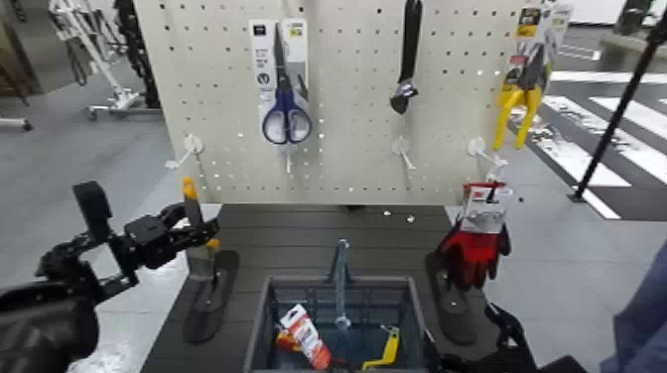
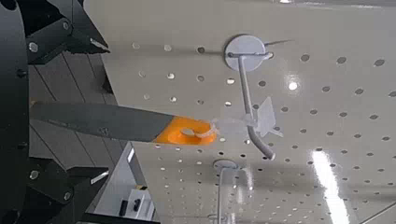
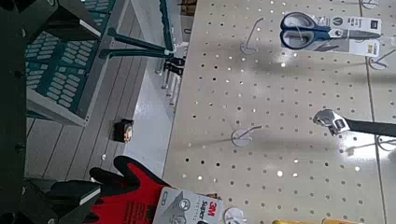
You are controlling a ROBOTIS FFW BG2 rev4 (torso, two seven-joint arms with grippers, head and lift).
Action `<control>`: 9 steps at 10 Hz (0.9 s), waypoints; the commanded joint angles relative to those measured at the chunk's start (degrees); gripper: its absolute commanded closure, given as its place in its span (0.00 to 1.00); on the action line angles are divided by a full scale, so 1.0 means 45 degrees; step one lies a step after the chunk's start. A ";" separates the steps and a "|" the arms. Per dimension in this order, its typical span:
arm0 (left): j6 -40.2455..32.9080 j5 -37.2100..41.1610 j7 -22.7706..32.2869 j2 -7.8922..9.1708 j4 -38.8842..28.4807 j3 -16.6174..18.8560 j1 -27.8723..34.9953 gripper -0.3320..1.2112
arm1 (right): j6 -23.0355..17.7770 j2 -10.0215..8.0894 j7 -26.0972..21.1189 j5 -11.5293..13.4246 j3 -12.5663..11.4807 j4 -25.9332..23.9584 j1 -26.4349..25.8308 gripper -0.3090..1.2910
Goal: Put the yellow paint brush into the crate.
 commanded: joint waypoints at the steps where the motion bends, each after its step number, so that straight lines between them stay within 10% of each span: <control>1: -0.0091 -0.0497 -0.0090 0.0129 0.0163 -0.0194 -0.0237 0.79 | -0.0002 0.0061 0.0057 -0.0019 -0.0002 0.0066 -0.0042 0.28; 2: -0.0248 -0.0556 -0.0031 0.0129 0.0124 -0.0194 -0.0276 0.93 | -0.0002 0.0061 0.0057 -0.0019 -0.0021 0.0066 -0.0042 0.28; 9: -0.0170 -0.1083 0.0047 0.0031 -0.0033 -0.0175 -0.0315 0.98 | -0.0042 0.0100 0.0154 -0.0019 -0.0080 0.0066 -0.0042 0.28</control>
